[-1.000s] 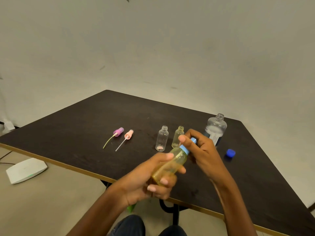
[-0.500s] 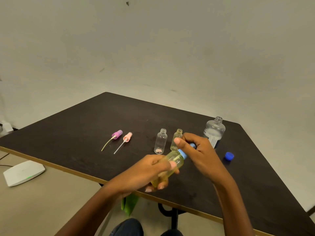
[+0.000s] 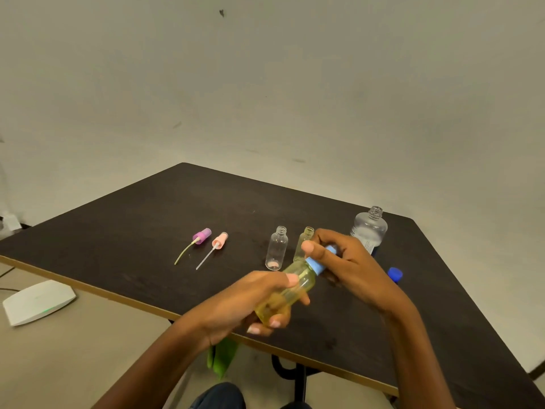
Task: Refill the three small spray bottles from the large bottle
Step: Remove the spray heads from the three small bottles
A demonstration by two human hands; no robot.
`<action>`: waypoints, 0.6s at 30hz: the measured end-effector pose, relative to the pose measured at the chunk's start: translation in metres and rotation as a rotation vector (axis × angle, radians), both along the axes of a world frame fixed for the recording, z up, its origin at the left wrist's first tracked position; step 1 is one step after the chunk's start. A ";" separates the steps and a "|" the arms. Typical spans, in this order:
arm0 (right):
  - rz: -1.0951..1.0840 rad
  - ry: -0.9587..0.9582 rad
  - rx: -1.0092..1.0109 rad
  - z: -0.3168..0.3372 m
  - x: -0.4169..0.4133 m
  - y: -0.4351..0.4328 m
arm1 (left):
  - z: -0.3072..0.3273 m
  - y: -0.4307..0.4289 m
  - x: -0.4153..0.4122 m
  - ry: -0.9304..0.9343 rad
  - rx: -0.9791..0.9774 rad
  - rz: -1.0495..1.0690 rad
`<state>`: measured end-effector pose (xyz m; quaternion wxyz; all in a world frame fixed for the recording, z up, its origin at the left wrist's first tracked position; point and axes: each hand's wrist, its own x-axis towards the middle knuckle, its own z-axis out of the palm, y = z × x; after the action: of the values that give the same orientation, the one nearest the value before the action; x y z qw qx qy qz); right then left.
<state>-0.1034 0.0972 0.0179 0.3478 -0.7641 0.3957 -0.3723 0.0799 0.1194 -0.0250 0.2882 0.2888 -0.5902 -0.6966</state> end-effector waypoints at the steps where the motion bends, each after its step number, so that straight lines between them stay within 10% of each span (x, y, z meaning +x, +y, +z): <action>1: 0.038 -0.026 0.022 0.001 -0.001 0.002 | 0.001 0.001 0.001 0.046 0.054 -0.041; 8: 0.218 -0.104 0.023 0.007 -0.002 0.007 | -0.019 -0.003 -0.002 0.607 0.514 -0.558; 18: 0.168 0.160 0.118 0.007 -0.010 -0.003 | 0.000 0.000 0.000 -0.092 -0.118 0.057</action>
<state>-0.1132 0.0945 0.0248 0.3893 -0.8001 0.3780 -0.2557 0.0797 0.1193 -0.0255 0.2970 0.3196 -0.6344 -0.6382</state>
